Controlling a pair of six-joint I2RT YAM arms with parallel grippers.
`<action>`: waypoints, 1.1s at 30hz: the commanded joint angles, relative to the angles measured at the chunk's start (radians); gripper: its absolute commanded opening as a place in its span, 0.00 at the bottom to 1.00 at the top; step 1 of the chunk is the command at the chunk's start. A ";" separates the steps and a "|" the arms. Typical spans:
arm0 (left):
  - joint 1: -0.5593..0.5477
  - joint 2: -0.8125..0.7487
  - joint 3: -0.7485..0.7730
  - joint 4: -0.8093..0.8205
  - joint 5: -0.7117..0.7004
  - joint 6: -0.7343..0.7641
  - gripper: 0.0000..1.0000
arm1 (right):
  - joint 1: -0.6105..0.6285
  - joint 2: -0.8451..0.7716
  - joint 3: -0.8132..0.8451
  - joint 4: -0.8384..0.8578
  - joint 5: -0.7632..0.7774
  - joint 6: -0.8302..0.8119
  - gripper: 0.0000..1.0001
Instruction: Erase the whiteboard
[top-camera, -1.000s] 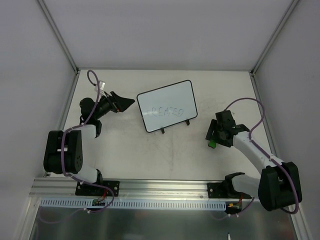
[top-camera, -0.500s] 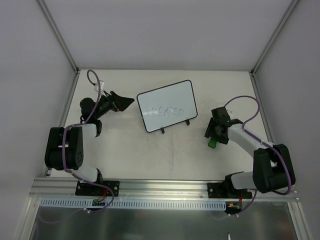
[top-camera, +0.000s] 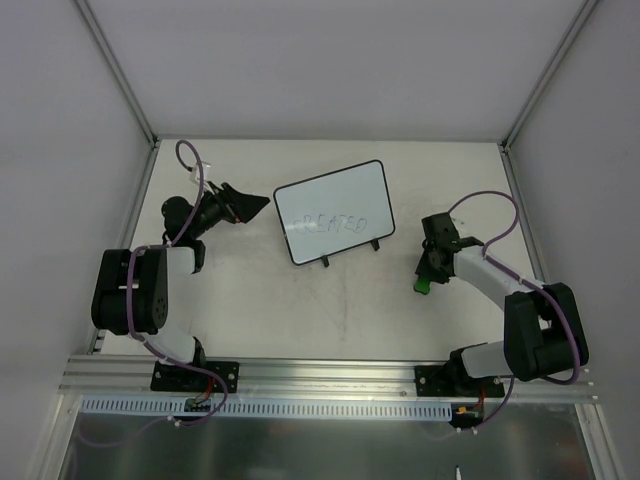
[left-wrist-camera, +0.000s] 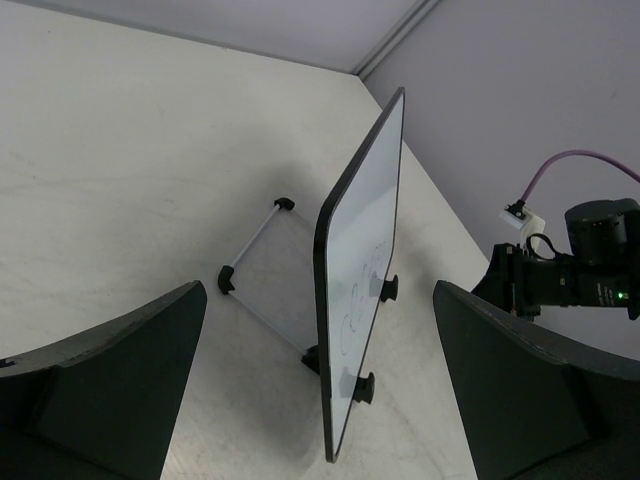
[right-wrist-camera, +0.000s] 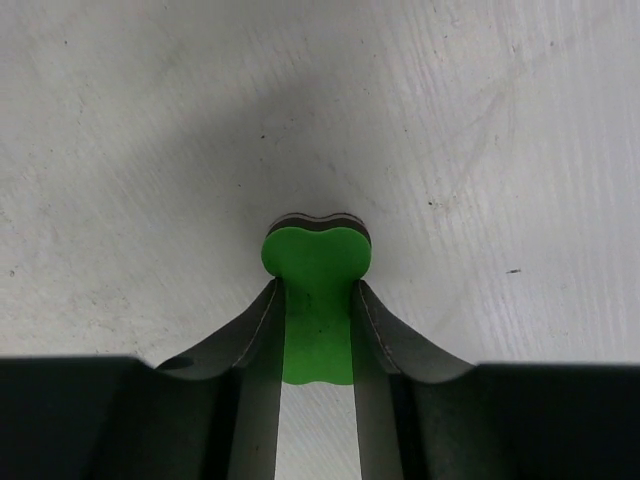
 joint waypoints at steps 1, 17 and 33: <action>-0.015 0.023 0.010 0.097 0.026 0.005 0.99 | -0.001 0.004 -0.009 0.027 0.003 0.018 0.27; -0.072 0.121 0.064 0.134 0.070 0.033 0.98 | 0.096 -0.039 0.183 0.015 -0.019 -0.084 0.00; -0.094 0.167 0.104 0.173 0.095 0.007 0.98 | 0.175 0.015 0.356 0.007 -0.027 -0.153 0.00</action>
